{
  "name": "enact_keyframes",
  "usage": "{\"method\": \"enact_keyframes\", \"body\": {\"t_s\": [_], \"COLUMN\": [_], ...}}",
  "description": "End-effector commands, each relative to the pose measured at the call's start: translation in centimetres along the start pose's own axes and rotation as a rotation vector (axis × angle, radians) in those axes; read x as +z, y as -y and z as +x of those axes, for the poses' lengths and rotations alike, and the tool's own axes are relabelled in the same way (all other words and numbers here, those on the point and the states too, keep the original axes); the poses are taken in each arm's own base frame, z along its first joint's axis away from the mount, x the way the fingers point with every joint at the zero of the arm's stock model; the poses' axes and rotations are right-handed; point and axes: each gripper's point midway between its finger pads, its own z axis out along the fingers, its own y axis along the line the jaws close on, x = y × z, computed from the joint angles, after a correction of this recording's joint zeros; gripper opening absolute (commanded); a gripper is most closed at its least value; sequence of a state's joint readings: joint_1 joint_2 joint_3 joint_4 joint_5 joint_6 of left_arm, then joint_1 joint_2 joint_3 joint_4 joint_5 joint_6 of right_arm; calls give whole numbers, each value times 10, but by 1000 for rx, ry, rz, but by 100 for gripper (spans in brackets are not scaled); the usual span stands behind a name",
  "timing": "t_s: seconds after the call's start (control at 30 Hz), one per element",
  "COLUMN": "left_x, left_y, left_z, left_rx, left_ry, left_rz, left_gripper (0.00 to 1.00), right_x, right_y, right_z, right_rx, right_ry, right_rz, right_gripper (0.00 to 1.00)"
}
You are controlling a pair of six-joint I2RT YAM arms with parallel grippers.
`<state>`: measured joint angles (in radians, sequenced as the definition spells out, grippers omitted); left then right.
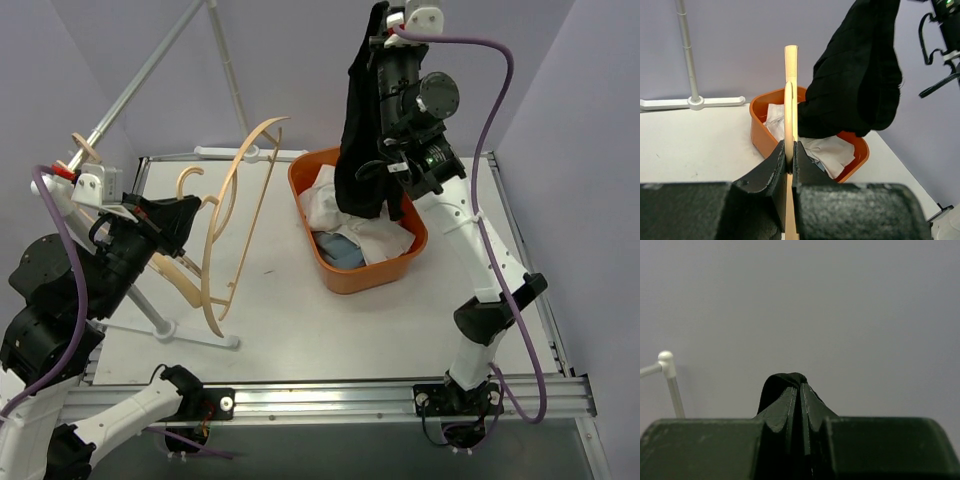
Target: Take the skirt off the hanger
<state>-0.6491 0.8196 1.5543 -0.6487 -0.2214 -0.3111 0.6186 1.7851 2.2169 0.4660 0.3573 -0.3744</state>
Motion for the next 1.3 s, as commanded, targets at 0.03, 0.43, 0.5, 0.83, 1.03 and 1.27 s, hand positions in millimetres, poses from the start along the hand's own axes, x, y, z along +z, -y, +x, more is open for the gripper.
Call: {"method": "enact_keyframes", "body": {"t_s": [0.03,0.43,0.5,0.83,1.03,1.27], "left_x": [-8,-2,-1,4,2,-5], "left_y": [-3,3,4,7,7,1], "left_z": [-15,-15,-14,-5,-4,-4], "left_rx": [-24,-16,-15,-22,-27,-17], "left_ry": [60,39,37,22,24,24], "left_rz": [-17,5,7,29,31,13], "left_gripper": [2,2,2,2,2,2], "right_x": [-19,-108,-130,-215,-302,-368], "right_y": [16,48,56,5,-22,-55], "right_z": [-14,150,188,351,455,488], "right_rx": [100,103,120,168,116,160], "right_ry": [38,-362,-460,-1066,-1548,-1759], "right_rz": [39,171,199,44,-2,13], "right_gripper": [0,0,0,0,0,0]}}
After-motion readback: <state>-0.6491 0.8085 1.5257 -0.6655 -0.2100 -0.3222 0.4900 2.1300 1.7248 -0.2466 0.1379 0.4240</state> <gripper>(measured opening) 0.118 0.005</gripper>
